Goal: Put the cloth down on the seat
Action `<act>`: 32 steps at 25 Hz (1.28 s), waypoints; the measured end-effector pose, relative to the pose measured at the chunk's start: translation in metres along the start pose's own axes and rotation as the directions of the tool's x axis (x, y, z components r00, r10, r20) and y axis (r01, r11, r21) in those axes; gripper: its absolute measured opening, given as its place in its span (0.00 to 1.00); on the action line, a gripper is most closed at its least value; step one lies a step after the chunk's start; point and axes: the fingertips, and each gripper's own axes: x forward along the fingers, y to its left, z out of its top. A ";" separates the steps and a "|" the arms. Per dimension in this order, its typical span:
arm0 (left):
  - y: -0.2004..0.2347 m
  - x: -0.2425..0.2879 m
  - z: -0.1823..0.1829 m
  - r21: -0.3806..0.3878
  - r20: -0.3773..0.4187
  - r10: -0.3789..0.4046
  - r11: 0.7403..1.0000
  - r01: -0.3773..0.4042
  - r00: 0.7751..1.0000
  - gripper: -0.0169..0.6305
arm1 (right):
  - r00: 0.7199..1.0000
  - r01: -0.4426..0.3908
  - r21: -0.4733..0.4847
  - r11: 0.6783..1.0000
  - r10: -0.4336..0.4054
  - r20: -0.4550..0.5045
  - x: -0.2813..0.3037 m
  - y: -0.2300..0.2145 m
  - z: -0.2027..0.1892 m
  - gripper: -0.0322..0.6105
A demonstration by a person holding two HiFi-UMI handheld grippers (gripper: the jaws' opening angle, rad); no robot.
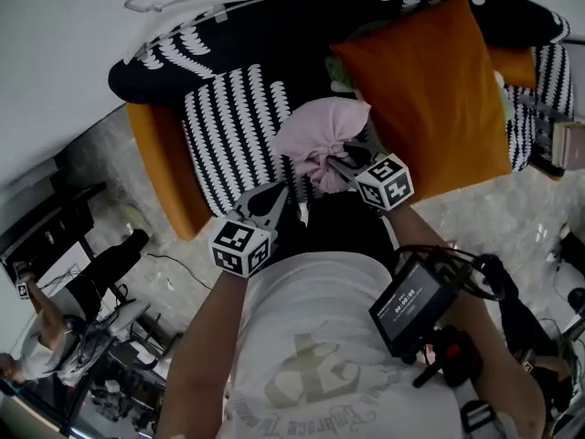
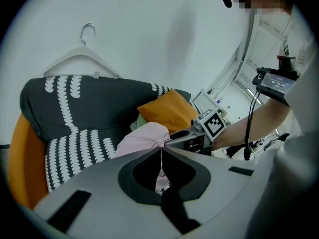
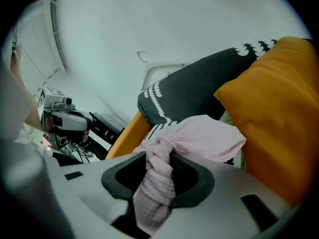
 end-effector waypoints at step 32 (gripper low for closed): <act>0.018 0.023 -0.054 -0.091 -0.098 -0.032 0.996 0.023 0.995 0.05 | 0.993 0.093 0.265 0.960 -0.108 0.041 0.108 -0.094 -0.037 0.31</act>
